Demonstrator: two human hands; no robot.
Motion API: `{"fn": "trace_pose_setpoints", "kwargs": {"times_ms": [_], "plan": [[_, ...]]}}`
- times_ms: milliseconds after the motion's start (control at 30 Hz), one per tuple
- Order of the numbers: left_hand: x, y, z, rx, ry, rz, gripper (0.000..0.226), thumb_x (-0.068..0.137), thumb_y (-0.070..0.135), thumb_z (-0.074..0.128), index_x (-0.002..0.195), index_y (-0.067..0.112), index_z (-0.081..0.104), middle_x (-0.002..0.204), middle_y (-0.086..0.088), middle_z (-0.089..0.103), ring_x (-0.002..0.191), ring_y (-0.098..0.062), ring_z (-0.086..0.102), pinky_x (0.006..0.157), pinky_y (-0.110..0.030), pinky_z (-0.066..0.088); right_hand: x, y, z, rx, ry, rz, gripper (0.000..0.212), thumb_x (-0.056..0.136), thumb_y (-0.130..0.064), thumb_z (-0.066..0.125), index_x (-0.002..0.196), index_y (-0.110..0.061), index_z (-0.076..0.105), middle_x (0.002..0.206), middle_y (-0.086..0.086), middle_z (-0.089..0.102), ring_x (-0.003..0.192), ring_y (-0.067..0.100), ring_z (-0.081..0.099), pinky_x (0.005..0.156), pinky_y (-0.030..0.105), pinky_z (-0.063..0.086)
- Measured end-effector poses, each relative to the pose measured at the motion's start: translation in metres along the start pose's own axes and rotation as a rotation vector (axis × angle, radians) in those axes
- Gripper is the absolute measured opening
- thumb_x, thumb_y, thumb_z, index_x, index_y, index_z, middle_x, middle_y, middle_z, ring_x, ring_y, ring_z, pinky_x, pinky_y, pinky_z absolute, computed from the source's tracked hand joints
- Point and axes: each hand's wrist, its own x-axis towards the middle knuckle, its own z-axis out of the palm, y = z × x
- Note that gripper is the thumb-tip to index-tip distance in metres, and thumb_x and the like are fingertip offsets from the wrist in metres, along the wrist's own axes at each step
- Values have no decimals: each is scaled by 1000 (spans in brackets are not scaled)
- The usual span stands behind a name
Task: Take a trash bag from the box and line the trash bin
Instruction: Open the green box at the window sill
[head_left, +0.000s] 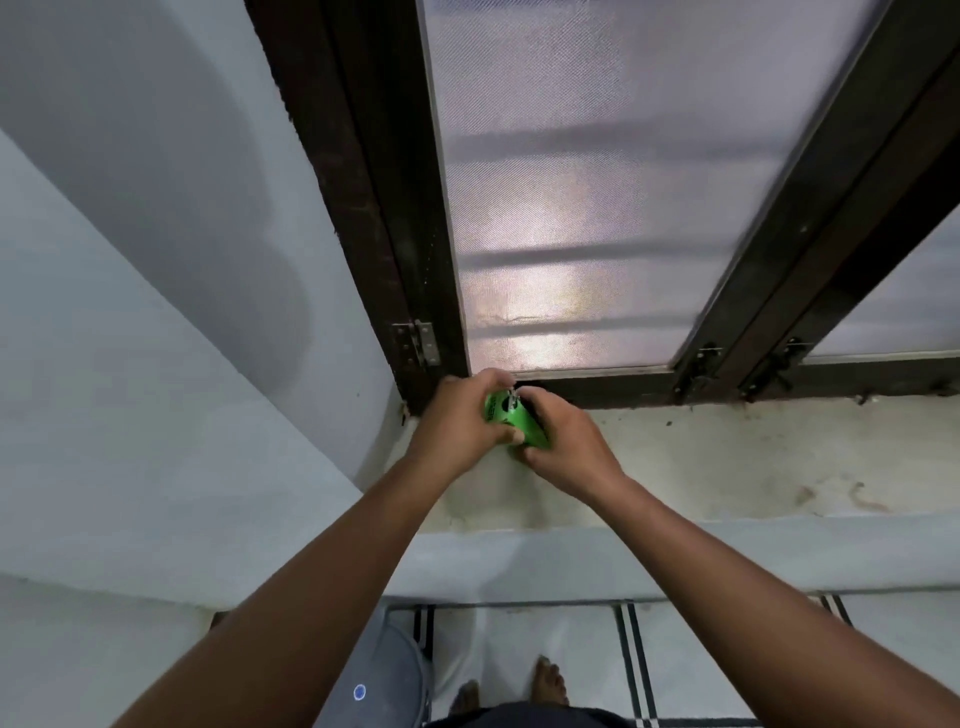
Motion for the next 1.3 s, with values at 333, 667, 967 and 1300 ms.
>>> {"fn": "trace_pose_setpoints", "kwargs": {"times_ms": [333, 667, 967, 1300], "plan": [[-5, 12, 1, -336, -31, 132, 33, 87, 13, 78, 115, 28, 73, 109, 10, 73, 106, -6, 66, 88, -24, 55, -38, 1, -11, 155, 153, 47, 65, 80, -13, 81, 119, -44, 40, 126, -8, 61, 106, 21, 70, 74, 51, 62], [-30, 25, 0, -164, 58, 212, 33, 92, -2, 53, 100, 21, 75, 100, 7, 65, 93, -10, 62, 73, -18, 46, -77, -11, -7, 47, 245, 86, 58, 79, -19, 83, 114, -42, 42, 125, -11, 56, 106, 23, 66, 69, 46, 63], [-43, 23, -1, -251, -1, 69, 16, 97, 14, 60, 107, 23, 70, 111, -2, 69, 92, -21, 68, 75, -37, 59, -97, -18, -2, 23, 285, 69, 72, 74, -22, 87, 130, -44, 47, 125, -13, 61, 107, 17, 65, 83, 41, 63], [-48, 39, -18, -11, -152, 208, 38, 92, 21, 48, 121, 36, 69, 135, 10, 49, 132, -18, 43, 107, -45, 46, -89, -30, -19, 6, 279, 44, 85, 64, -28, 86, 136, -45, 45, 123, -18, 61, 104, 14, 62, 84, 42, 59]]}}
